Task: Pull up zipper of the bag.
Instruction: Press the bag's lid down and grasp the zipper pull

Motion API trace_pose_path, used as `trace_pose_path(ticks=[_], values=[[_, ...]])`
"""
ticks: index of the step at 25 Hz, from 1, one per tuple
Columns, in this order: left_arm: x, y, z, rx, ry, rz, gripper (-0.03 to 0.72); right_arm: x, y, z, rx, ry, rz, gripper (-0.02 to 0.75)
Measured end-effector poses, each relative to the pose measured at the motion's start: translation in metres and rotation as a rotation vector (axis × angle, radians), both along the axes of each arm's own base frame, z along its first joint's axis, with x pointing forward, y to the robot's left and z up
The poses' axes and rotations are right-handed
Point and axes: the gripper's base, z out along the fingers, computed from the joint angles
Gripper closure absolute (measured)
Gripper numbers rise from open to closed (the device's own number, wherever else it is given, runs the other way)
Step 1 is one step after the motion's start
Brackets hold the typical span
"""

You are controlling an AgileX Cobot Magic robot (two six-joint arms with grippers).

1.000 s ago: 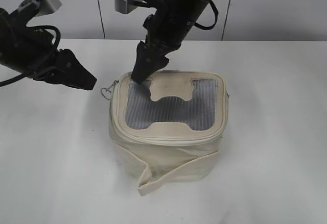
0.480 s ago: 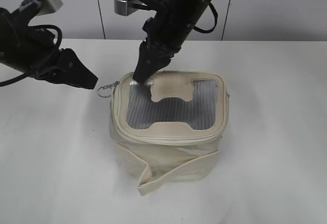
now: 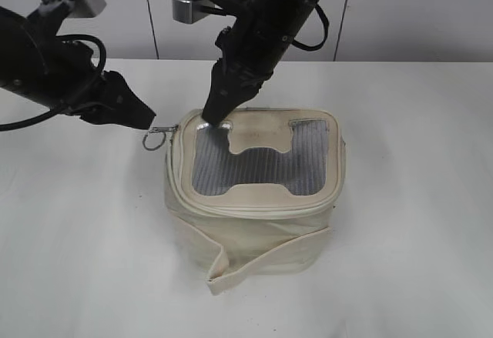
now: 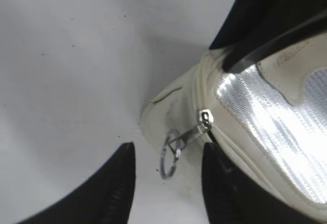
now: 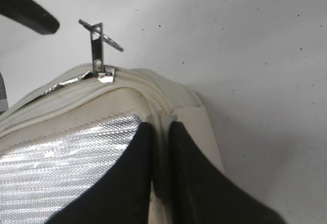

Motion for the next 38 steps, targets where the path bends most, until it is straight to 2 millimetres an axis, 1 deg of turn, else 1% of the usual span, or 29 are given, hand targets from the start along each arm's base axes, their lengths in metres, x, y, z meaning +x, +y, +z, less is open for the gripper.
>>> trace_pose_path(ticks=[4,7,9,12,14,20,25,31,33,34,35,38], values=[[0.008,0.002,0.004,0.035,-0.064,0.013,0.293,0.000,0.000,0.001,0.000,0.002,-0.004,0.666],[0.014,0.000,0.005,0.060,-0.059,-0.031,0.274,0.000,0.000,0.001,-0.001,0.003,-0.004,0.666],[0.016,-0.001,-0.001,0.093,-0.029,-0.077,0.271,-0.001,0.000,0.002,-0.001,0.003,-0.004,0.666],[0.016,-0.001,-0.015,0.137,0.033,-0.139,0.269,-0.001,0.000,0.002,-0.001,0.003,-0.004,0.666],[0.014,-0.001,-0.020,0.142,0.065,-0.170,0.270,-0.001,0.000,0.002,-0.001,0.002,-0.004,0.666],[0.011,-0.002,-0.021,0.139,0.091,-0.196,0.268,-0.001,-0.001,0.002,-0.002,0.002,-0.003,0.666],[0.014,-0.004,-0.020,0.124,0.055,-0.175,0.268,-0.001,-0.001,0.002,-0.002,0.002,-0.003,0.666],[0.010,-0.020,-0.021,0.128,0.023,-0.223,0.268,-0.001,-0.001,0.002,-0.003,0.002,-0.003,0.667],[0.011,-0.022,-0.023,0.132,0.017,-0.219,0.293,-0.001,-0.001,0.002,-0.003,0.002,-0.003,0.667],[0.012,-0.023,-0.025,0.135,0.012,-0.216,0.330,-0.001,-0.001,0.002,-0.004,0.002,-0.003,0.667],[0.014,-0.023,-0.026,0.137,0.004,-0.208,0.384,-0.001,-0.001,0.002,-0.004,0.002,-0.003,0.667],[0.016,-0.022,-0.026,0.141,-0.012,-0.198,0.587,-0.001,-0.001,0.002,-0.003,0.002,-0.003,0.667]])
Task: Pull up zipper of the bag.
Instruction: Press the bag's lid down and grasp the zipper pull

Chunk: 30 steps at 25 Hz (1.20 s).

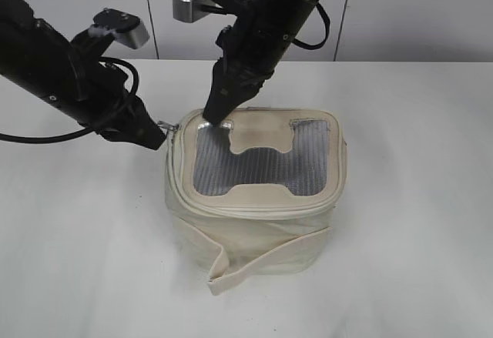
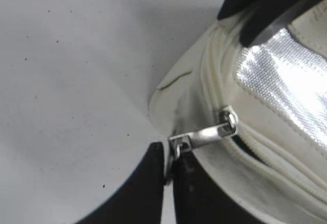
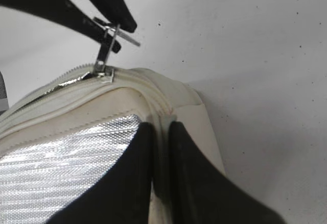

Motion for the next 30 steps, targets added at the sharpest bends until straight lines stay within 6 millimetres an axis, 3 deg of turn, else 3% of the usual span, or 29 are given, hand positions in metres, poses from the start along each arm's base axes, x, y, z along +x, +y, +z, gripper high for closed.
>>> trace_pose_path(ticks=[3,10,17,24,30], values=[[-0.002,0.001,-0.001,0.012,0.015,-0.020,0.689,0.000,0.000,0.000,0.000,0.001,-0.002,0.667],[-0.014,0.001,-0.001,0.023,0.116,-0.092,0.691,0.001,-0.001,0.001,-0.015,0.004,-0.029,0.672],[-0.026,0.002,0.014,0.005,0.166,-0.104,0.691,0.002,-0.001,0.008,-0.027,-0.002,-0.037,0.675],[-0.035,0.004,0.016,0.020,0.266,-0.110,0.691,0.002,-0.001,0.008,-0.037,0.003,-0.055,0.675],[-0.053,-0.009,0.016,0.052,0.379,-0.172,0.691,0.002,-0.001,0.007,-0.043,0.002,-0.058,0.675]])
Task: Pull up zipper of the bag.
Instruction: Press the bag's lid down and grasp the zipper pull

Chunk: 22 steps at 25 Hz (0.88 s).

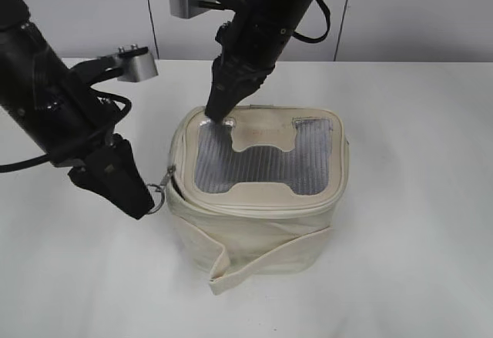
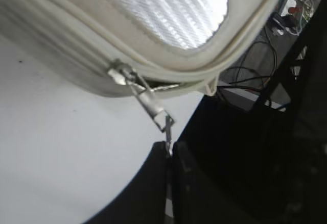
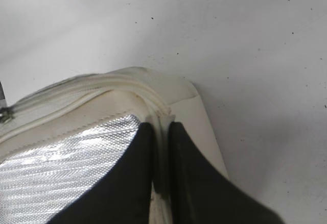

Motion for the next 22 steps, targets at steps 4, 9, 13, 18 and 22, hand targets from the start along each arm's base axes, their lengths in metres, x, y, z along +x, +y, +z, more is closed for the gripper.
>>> trace_pose_path(ticks=[4,9,13,18,22], values=[[-0.013,-0.011,0.000,0.018,0.036,-0.034,0.691,0.000,0.000,0.000,-0.002,0.000,-0.003,0.675],[-0.036,-0.024,0.005,0.029,0.031,-0.051,0.691,0.000,0.000,0.000,-0.002,0.002,-0.007,0.675],[-0.049,-0.040,0.011,0.018,-0.032,-0.062,0.691,0.000,0.000,0.000,-0.003,0.002,-0.007,0.675],[-0.066,-0.068,0.012,-0.026,-0.110,-0.105,0.691,0.000,0.000,0.000,-0.003,0.002,-0.007,0.675],[-0.077,-0.089,0.013,-0.079,-0.203,-0.118,0.691,0.000,0.000,0.000,-0.003,0.002,-0.006,0.677]])
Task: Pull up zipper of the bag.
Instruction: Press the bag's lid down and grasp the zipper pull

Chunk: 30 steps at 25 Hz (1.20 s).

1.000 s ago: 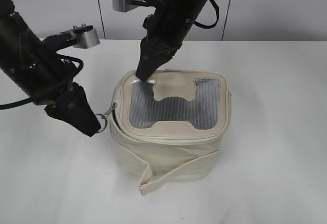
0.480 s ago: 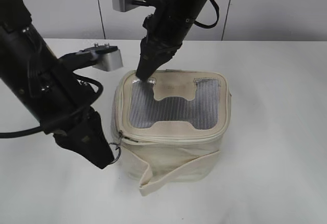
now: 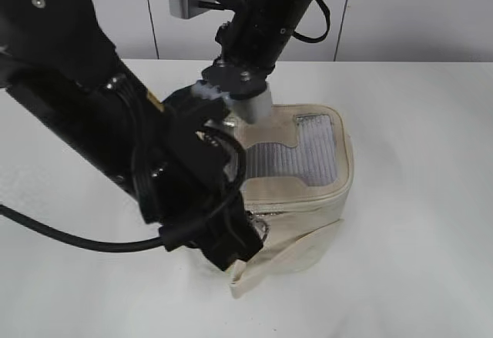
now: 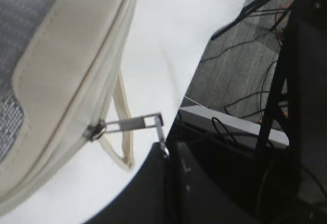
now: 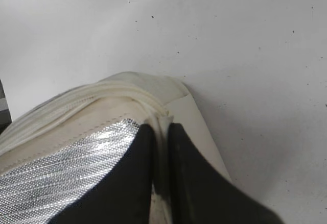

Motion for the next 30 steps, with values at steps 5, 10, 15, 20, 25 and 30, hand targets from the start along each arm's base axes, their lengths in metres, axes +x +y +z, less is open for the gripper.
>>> trace_pose_path(ticks=[5,10,15,20,25,30], values=[[-0.008,-0.020,0.002,-0.068,-0.076,0.006,0.691,0.000,0.000,0.000,-0.001,0.000,0.001,0.678],[-0.007,-0.036,0.001,-0.085,-0.097,-0.009,0.691,0.000,0.000,0.000,0.003,0.002,0.001,0.678],[-0.007,-0.037,0.000,-0.071,-0.097,-0.025,0.691,0.000,0.000,0.000,0.003,0.003,0.000,0.678],[-0.009,-0.032,-0.001,-0.020,-0.038,-0.025,0.656,0.000,0.000,0.000,0.000,0.025,-0.043,0.671],[-0.019,-0.023,0.013,0.000,-0.006,-0.044,0.405,0.002,-0.001,0.002,0.001,0.037,-0.092,0.468],[-0.024,-0.003,0.049,-0.039,-0.143,-0.011,0.267,0.003,-0.002,0.004,0.000,0.046,-0.127,0.301]])
